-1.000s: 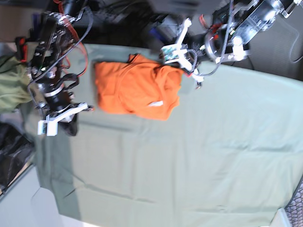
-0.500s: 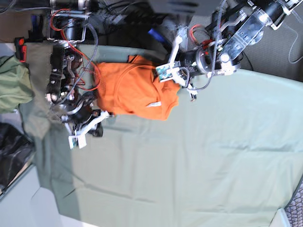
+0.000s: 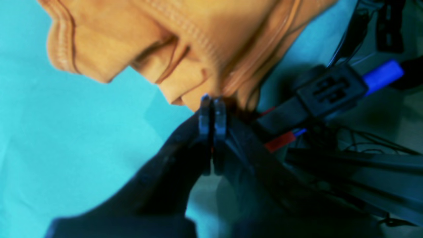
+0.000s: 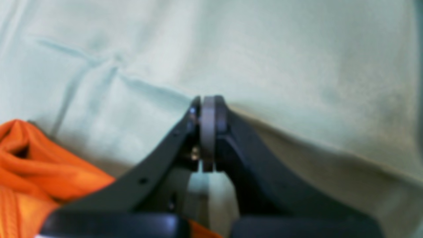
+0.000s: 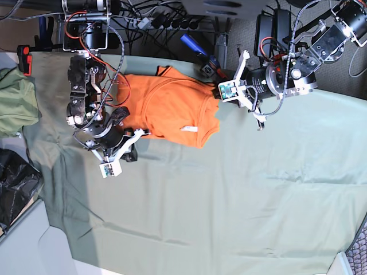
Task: Fold the T-shirt properly
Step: 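Grasp the folded shirt's edges with both grippers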
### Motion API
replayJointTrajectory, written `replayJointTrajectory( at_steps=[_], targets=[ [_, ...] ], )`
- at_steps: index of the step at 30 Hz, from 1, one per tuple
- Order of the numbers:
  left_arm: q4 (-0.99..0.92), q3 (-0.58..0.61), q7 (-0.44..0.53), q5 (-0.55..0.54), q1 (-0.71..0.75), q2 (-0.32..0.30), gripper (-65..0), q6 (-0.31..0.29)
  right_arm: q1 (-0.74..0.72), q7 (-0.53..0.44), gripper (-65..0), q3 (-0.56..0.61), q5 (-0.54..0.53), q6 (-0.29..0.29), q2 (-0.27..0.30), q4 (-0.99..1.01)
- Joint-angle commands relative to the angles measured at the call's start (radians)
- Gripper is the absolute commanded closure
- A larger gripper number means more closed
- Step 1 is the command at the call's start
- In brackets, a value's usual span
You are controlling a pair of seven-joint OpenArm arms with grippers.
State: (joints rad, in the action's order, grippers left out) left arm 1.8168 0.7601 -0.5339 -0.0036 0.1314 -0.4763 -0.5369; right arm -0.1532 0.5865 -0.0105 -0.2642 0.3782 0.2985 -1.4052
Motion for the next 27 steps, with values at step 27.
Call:
replayJointTrajectory(
  at_steps=[27],
  targets=[
    [0.237, 0.135, -0.274, -0.234, -0.110, -0.036, 0.0, -0.010, -0.021, -0.016, 0.0, -0.004, -0.005, 0.091, 0.015, -0.016]
  ],
)
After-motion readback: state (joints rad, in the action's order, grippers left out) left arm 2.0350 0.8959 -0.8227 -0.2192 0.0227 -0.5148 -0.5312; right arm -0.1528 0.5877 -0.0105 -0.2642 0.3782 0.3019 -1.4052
